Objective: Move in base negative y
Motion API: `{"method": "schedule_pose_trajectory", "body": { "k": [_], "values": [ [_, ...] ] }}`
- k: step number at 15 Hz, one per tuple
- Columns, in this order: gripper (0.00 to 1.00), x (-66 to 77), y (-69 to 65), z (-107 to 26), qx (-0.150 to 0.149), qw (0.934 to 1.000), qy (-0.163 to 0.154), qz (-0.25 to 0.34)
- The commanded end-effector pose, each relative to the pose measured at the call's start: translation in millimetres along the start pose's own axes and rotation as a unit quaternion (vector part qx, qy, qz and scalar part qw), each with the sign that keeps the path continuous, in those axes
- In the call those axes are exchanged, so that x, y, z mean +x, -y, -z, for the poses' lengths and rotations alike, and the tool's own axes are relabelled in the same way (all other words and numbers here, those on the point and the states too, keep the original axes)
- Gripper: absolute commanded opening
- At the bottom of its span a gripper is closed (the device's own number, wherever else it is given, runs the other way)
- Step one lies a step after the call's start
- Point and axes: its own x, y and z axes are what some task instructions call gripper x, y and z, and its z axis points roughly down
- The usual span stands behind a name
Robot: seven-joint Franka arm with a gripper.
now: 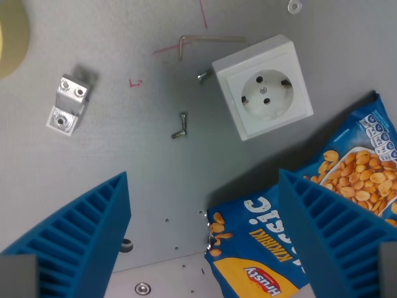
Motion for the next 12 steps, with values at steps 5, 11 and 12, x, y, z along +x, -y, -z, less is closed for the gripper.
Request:
{"method": "schedule_pose_trajectory", "body": {
  "k": [5,11,12],
  "values": [
    [1.00,11.0,-25.1,1.5,0.000,1.0000,-0.002,0.000],
    [1.00,24.4,-55.1,1.0,0.000,1.0000,-0.002,0.000],
    [1.00,26.6,-60.1,0.9,0.000,1.0000,-0.002,0.000]
  ]
}}
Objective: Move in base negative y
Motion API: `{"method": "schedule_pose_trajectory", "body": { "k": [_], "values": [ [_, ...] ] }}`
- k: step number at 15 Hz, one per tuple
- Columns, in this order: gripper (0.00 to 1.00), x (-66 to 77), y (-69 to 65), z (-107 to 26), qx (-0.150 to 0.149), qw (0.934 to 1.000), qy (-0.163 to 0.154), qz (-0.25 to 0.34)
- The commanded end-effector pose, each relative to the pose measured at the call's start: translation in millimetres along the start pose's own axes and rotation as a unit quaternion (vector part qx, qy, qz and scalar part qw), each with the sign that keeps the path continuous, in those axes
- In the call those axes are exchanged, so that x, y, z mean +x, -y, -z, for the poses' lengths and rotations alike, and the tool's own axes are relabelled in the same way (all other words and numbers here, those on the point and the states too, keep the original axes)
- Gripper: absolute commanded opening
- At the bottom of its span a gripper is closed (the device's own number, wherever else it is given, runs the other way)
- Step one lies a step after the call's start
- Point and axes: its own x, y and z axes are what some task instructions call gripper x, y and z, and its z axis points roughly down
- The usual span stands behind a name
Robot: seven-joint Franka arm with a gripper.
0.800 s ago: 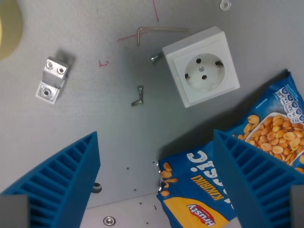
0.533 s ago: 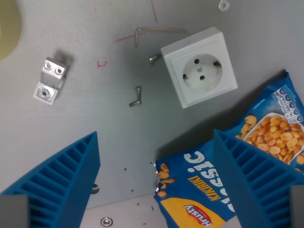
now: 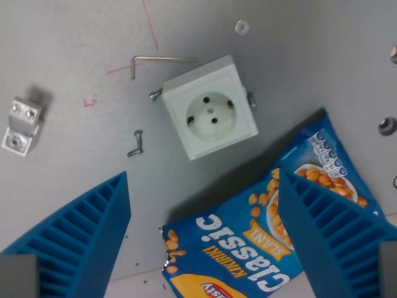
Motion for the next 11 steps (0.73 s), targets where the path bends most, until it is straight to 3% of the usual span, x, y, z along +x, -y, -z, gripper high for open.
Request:
{"method": "schedule_pose_trajectory", "body": {
  "k": [1,11],
  "values": [
    [1.00,12.6,-13.9,-0.1,0.000,1.0000,0.004,0.006],
    [1.00,36.4,-63.6,-1.6,0.000,1.0000,0.004,0.006]
  ]
}}
